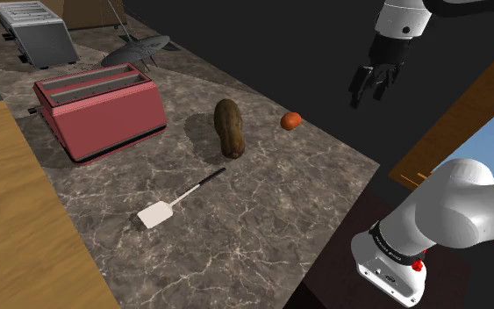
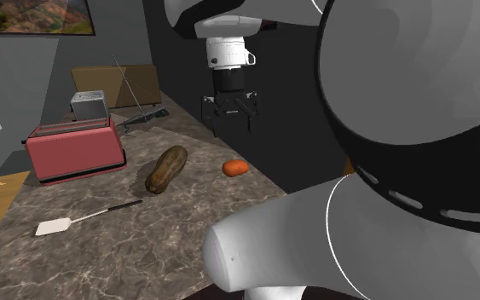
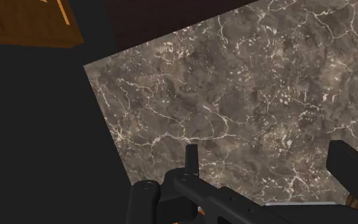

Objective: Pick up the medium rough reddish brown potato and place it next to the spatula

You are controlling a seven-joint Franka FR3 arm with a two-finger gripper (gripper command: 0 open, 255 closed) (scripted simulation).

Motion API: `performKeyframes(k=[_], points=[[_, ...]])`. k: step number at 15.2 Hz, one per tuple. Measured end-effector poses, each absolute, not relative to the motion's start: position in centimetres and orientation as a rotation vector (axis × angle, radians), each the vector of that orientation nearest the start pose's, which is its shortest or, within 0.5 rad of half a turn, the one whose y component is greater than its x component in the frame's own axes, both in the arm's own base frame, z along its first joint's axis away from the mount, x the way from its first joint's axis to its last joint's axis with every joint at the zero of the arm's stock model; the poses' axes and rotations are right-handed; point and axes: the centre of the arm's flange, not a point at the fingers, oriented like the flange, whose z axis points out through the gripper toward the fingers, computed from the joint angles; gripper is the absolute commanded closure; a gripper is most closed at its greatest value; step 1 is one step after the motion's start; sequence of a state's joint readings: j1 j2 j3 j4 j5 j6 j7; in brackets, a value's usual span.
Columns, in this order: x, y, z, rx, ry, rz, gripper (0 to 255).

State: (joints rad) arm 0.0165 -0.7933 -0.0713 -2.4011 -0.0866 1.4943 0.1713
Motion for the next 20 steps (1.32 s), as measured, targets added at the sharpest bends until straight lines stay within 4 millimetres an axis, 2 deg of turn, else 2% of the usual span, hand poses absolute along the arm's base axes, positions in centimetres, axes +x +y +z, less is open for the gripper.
performKeyframes(k=[1,3,7,12,18,20], points=[[29.4,-3.1,56.5,-3.164,0.323,0.178,0],[30.7,-2.5,55.7,-3.176,0.380,0.183,0],[34.5,-0.7,52.4,-3.207,0.565,0.194,0],[40.2,0.4,48.1,-3.228,0.823,0.207,0],[47.3,-0.5,42.6,-3.223,1.143,0.221,0],[49.0,-0.5,41.2,-3.213,1.251,0.226,0]])
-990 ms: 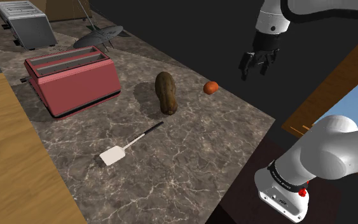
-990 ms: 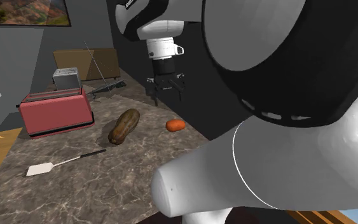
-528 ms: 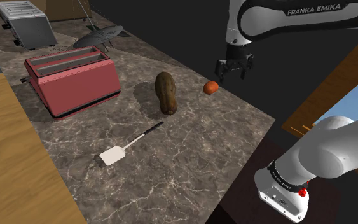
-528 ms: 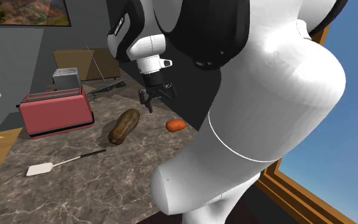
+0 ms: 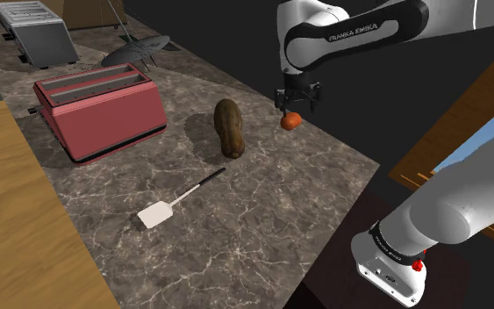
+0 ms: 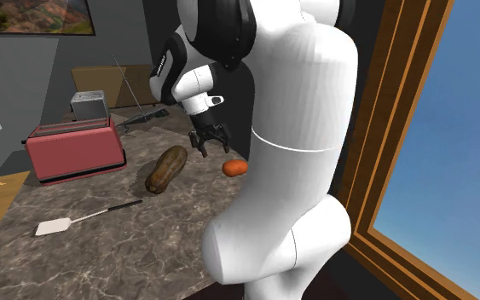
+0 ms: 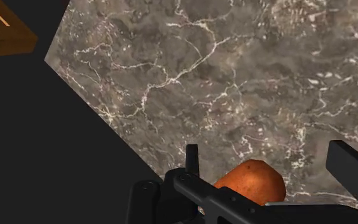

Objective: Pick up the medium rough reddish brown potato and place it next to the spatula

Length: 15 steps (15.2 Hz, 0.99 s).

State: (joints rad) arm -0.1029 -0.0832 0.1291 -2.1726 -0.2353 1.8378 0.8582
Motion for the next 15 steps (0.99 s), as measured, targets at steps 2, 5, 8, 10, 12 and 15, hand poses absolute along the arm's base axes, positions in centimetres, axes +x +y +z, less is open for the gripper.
performKeyframes(k=[2,5,8,10,12,15], points=[[51.4,-1.1,39.3,-3.199,1.360,0.228,0],[54.4,-2.6,36.6,-3.171,1.525,0.236,0],[57.4,-4.6,34.2,-3.133,1.692,0.242,0],[58.6,-5.3,32.8,-3.112,1.769,0.244,0],[58.7,-5.8,31.7,-3.107,1.789,0.244,0],[58.4,-6.4,30.1,-3.105,1.796,0.244,0]])
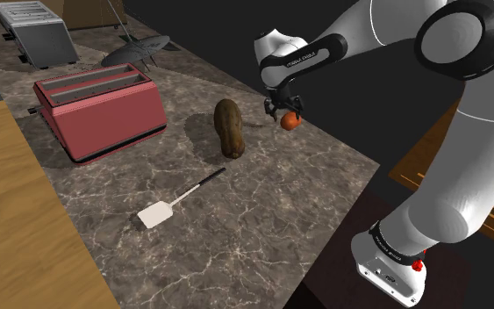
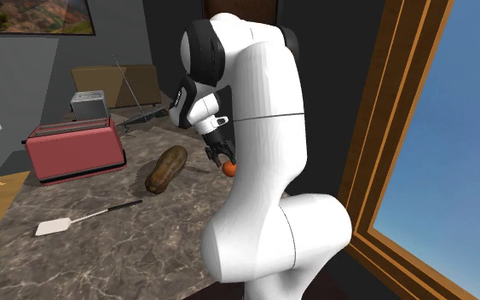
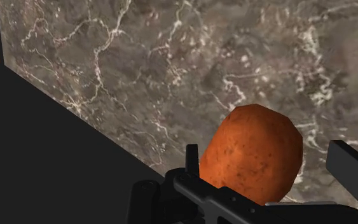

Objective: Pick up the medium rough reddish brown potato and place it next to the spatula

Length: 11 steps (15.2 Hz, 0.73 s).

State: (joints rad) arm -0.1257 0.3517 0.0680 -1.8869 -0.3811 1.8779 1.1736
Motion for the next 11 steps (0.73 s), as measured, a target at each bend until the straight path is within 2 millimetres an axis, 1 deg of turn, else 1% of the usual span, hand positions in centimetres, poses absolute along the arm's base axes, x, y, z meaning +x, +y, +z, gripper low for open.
performKeyframes(k=[3,8,9,11], points=[[57.98,-6.80,29.16,-3.105,1.797,0.244,0],[57.92,-6.86,28.90,-3.105,1.796,0.243,0],[57.92,-6.86,28.90,-3.105,1.796,0.243,255],[57.92,-6.86,28.90,-3.105,1.796,0.243,255]])
